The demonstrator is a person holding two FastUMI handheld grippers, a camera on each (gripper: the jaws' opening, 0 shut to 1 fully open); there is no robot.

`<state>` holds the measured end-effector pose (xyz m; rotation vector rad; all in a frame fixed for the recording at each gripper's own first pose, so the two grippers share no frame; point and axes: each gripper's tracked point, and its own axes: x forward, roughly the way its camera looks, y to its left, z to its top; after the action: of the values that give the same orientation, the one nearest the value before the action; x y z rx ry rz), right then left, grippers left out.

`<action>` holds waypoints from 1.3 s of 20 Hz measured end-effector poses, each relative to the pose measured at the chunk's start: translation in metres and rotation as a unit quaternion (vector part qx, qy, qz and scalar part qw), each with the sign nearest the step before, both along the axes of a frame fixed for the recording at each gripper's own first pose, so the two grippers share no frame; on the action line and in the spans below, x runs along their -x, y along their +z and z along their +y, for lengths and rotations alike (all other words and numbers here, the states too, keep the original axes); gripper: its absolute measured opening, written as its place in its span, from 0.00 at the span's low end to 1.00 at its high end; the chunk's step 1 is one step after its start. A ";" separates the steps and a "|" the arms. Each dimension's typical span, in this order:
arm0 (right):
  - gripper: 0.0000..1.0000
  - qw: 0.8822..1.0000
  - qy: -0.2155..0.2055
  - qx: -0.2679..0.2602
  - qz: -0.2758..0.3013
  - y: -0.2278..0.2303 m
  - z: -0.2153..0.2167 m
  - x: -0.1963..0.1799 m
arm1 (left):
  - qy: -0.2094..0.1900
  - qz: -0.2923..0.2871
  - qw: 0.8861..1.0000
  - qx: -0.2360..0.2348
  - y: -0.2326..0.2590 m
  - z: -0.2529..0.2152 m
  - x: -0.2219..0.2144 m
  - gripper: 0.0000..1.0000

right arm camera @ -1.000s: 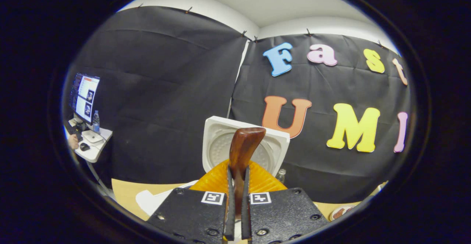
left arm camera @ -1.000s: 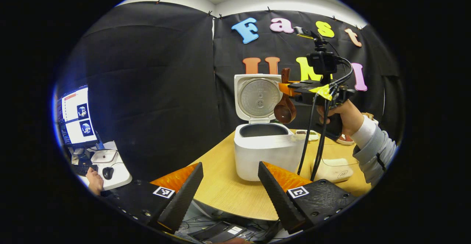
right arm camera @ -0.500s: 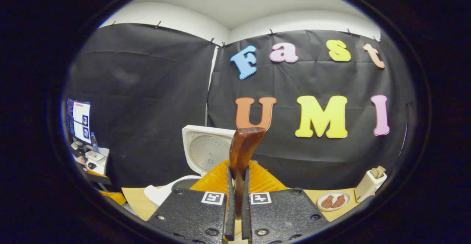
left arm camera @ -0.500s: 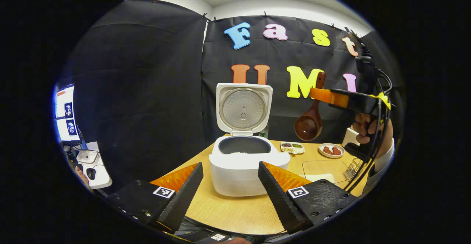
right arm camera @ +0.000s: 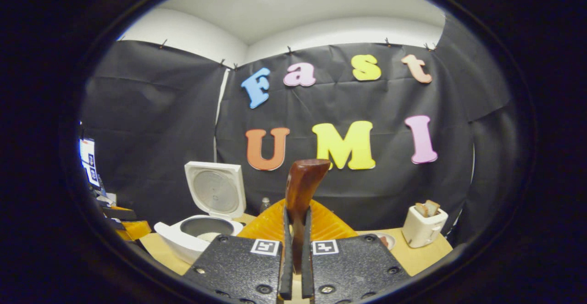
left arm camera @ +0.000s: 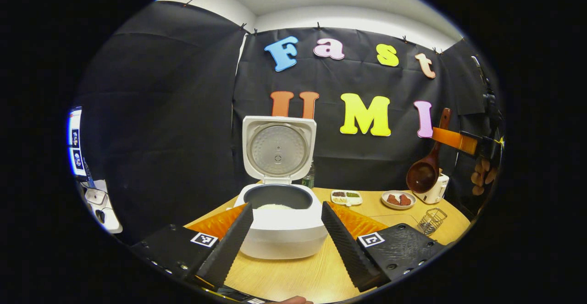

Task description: Close the left gripper, press the button to open the rice cooker; take a wooden spoon from the chopstick holder with the right hand, scoop a spoonful of rice and pour it into the rice cooker, then put the wooden spoon back into the chopstick holder.

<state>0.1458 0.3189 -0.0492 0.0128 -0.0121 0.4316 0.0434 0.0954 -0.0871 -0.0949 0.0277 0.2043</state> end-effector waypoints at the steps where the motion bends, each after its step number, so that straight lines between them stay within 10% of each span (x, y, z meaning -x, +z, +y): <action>1: 0.13 1.000 -0.018 -0.003 0.006 -0.001 -0.017 -0.004 | -0.004 -0.004 1.000 0.002 0.002 -0.005 -0.004 0.95; 13: 0.14 0.983 -0.166 -0.005 0.074 -0.084 -0.173 -0.045 | -0.026 0.000 1.000 -0.007 -0.004 -0.047 -0.022 0.96; 23: 0.21 0.978 -0.147 -0.046 0.142 -0.136 -0.201 -0.050 | -0.031 -0.002 0.999 -0.010 0.004 -0.073 -0.035 0.95; 25: 0.28 0.978 -0.154 -0.049 0.131 -0.130 -0.210 -0.050 | -0.031 -0.002 0.999 -0.010 0.006 -0.074 -0.039 0.96; 26: 0.53 0.978 -0.164 -0.048 0.122 -0.127 -0.217 -0.053 | -0.029 -0.001 1.000 -0.011 0.005 -0.074 -0.040 0.95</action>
<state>0.1985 0.1024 -0.1761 0.1562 0.2056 0.0968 0.0831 0.0219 -0.0824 -0.0716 0.0252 0.1466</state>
